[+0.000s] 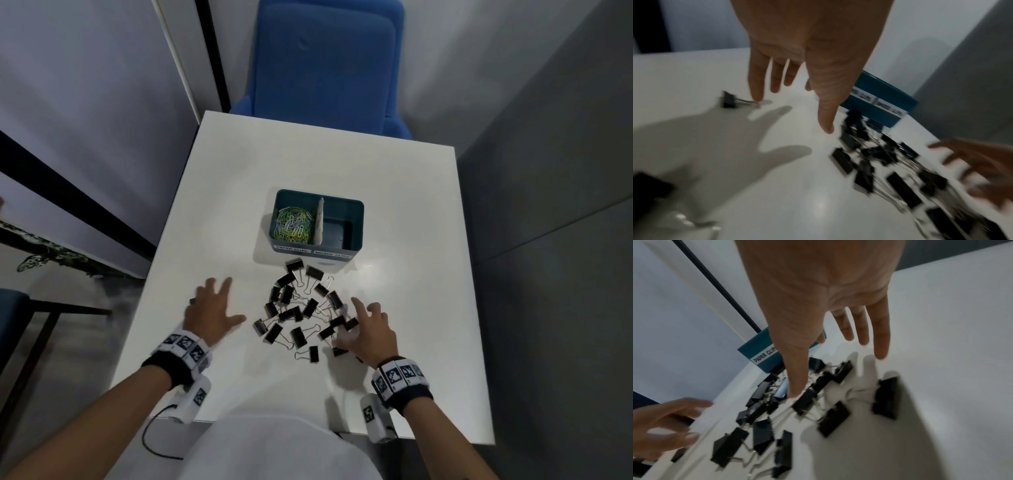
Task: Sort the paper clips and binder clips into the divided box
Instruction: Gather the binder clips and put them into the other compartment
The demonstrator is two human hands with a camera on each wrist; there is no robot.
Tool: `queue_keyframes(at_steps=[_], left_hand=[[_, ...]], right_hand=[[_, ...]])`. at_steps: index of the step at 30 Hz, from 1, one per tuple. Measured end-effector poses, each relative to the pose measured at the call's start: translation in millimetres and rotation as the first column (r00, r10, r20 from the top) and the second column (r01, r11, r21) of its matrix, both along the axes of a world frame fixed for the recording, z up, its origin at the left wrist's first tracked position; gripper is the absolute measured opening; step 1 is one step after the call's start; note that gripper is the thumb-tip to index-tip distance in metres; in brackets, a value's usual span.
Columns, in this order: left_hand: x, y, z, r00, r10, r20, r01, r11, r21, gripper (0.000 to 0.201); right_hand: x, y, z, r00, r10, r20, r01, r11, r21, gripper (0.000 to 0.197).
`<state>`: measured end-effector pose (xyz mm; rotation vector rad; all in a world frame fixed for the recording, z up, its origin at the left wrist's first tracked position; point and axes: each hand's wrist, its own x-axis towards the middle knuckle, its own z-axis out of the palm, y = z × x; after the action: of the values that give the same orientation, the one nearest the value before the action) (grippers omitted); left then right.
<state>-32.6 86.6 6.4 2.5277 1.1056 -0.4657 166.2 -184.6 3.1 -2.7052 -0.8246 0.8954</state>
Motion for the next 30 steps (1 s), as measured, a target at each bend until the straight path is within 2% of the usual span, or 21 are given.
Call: queue_keyframes(at_steps=[2, 3, 4, 6, 9, 12, 15, 17, 19, 21, 23, 25, 27, 30], left_hand=[[-15.3, 22.6, -2.5, 0.982, 0.12, -0.147, -0.124, 0.992, -0.017, 0.109], [-22.6, 29.3, -4.8, 0.967, 0.127, -0.223, -0.138, 0.99, -0.036, 0.116], [-28.5, 32.6, -8.6, 0.956, 0.103, -0.274, -0.123, 0.991, -0.059, 0.12], [-34.8, 30.2, -16.3, 0.961, 0.03, -0.274, -0.061, 0.992, -0.108, 0.123], [-31.2, 14.4, -23.9, 0.993, -0.019, -0.12, 0.001, 0.989, -0.151, 0.112], [-15.4, -6.7, -26.4, 0.998, -0.058, 0.014, 0.06, 0.978, -0.198, 0.091], [-0.6, -21.8, -24.2, 0.983, -0.152, 0.107, 0.176, 0.944, -0.277, 0.076], [-1.9, -20.5, -16.9, 0.981, -0.139, 0.136, 0.171, 0.949, -0.264, 0.069], [-13.8, -12.5, -6.3, 0.989, -0.089, 0.117, 0.111, 0.974, -0.197, 0.063], [-34.0, -0.1, 2.6, 0.999, -0.05, 0.018, 0.052, 0.99, -0.132, 0.064], [-56.3, 12.1, 5.6, 0.988, -0.021, -0.153, 0.002, 0.992, -0.123, 0.076], [-75.3, 18.5, 1.1, 0.96, -0.031, -0.278, -0.027, 0.979, -0.2, 0.082], [-86.1, 17.3, -7.8, 0.956, -0.068, -0.285, -0.025, 0.951, -0.31, 0.074], [-81.6, 6.9, -16.0, 0.985, -0.073, -0.159, 0.009, 0.928, -0.373, 0.046]], right_hand=[[5.0, -17.3, -2.9, 0.997, 0.025, -0.07, -0.031, 0.996, -0.082, 0.113], [4.7, -23.1, -5.2, 0.994, 0.038, -0.103, -0.048, 0.994, -0.1, 0.116], [3.0, -26.4, -7.8, 0.99, 0.05, -0.129, -0.062, 0.994, -0.093, 0.117], [-3.6, -24.8, -13.5, 0.987, 0.071, -0.147, -0.079, 0.996, -0.044, 0.109], [-15.0, -9.8, -18.0, 0.989, 0.076, -0.125, -0.074, 0.997, 0.026, 0.085], [-24.3, 8.0, -19.0, 0.989, 0.066, -0.13, -0.056, 0.995, 0.085, 0.071], [-27.8, 20.6, -22.2, 0.986, 0.113, -0.122, -0.099, 0.988, 0.114, 0.07], [-24.7, 23.2, -21.9, 0.985, 0.141, -0.104, -0.129, 0.985, 0.117, 0.07], [-18.3, 20.8, -18.9, 0.985, 0.154, -0.071, -0.146, 0.983, 0.108, 0.066], [-10.8, 16.3, -16.7, 0.99, 0.137, -0.044, -0.132, 0.985, 0.107, 0.065], [-4.6, 12.6, -16.6, 0.991, 0.124, -0.052, -0.119, 0.99, 0.075, 0.077], [-2.3, 11.6, -17.3, 0.989, 0.116, -0.088, -0.113, 0.993, 0.041, 0.089], [-3.6, 13.5, -18.8, 0.985, 0.12, -0.125, -0.116, 0.993, 0.037, 0.096], [-10.0, 21.6, -20.6, 0.979, 0.126, -0.158, -0.119, 0.991, 0.053, 0.094]])
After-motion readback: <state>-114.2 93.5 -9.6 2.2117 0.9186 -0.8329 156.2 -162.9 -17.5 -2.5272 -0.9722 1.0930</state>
